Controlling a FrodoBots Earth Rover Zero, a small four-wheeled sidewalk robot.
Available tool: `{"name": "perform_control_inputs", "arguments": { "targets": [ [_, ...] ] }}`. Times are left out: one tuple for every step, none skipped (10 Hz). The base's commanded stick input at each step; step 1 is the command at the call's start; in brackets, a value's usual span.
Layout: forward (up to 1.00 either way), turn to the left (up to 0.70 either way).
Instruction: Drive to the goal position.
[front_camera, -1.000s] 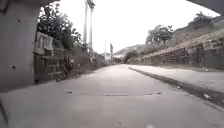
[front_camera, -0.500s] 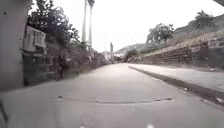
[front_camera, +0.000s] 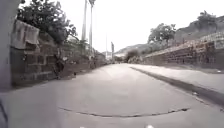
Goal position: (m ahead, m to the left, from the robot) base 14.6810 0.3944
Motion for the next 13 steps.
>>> {"name": "perform_control_inputs", "arguments": {
  "targets": [
    [0.7, 0.0],
    [0.7, 0.0],
    [0.7, 0.0],
    [0.7, 0.0],
    [0.7, 0.0],
    [0.7, 0.0],
    [0.7, 0.0],
    [0.7, 0.0],
    [0.7, 0.0],
    [0.7, 0.0],
    [0.7, 0.0],
    [0.7, 0.0],
    [0.7, 0.0]
  ]
}}
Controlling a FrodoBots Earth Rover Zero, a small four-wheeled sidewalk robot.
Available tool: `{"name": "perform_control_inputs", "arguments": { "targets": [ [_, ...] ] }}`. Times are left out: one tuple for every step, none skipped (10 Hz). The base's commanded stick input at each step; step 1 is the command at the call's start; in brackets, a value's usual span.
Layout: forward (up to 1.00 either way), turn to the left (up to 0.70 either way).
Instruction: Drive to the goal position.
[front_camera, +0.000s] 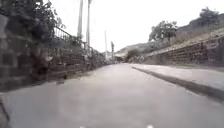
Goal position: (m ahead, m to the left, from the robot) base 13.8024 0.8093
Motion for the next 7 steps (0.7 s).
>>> {"name": "perform_control_inputs", "arguments": {
  "targets": [
    [0.7, 0.0],
    [0.7, 0.0],
    [0.7, 0.0],
    [0.7, 0.0],
    [0.7, 0.0],
    [0.7, 0.0],
    [0.7, 0.0]
  ]
}}
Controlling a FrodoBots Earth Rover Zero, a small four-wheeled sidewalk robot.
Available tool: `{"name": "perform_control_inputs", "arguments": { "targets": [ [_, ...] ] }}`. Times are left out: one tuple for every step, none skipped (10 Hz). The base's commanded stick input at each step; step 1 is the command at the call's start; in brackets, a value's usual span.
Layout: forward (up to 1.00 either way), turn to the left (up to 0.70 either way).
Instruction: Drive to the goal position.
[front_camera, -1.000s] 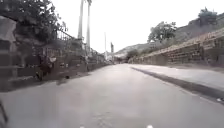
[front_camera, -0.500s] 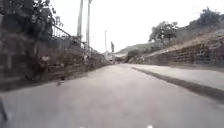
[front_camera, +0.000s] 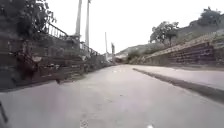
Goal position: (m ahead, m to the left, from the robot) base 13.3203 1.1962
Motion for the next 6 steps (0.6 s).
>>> {"name": "perform_control_inputs", "arguments": {
  "targets": [
    [0.7, 0.0],
    [0.7, 0.0],
    [0.7, 0.0],
    [0.7, 0.0],
    [0.7, 0.0],
    [0.7, 0.0]
  ]
}}
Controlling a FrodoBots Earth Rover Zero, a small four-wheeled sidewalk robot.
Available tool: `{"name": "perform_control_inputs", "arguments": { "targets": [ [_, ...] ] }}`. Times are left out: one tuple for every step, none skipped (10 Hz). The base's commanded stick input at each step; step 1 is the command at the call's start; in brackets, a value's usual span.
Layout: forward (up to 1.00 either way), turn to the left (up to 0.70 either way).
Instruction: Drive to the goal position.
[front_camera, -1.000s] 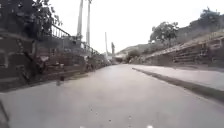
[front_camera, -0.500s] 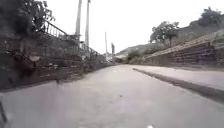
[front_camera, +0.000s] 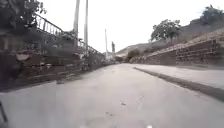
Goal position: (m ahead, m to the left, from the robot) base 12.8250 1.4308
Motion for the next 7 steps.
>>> {"name": "perform_control_inputs", "arguments": {
  "targets": [
    [0.7, 0.0],
    [0.7, 0.0],
    [0.7, 0.0],
    [0.7, 0.0],
    [0.7, 0.0],
    [0.7, 0.0],
    [0.7, 0.0]
  ]
}}
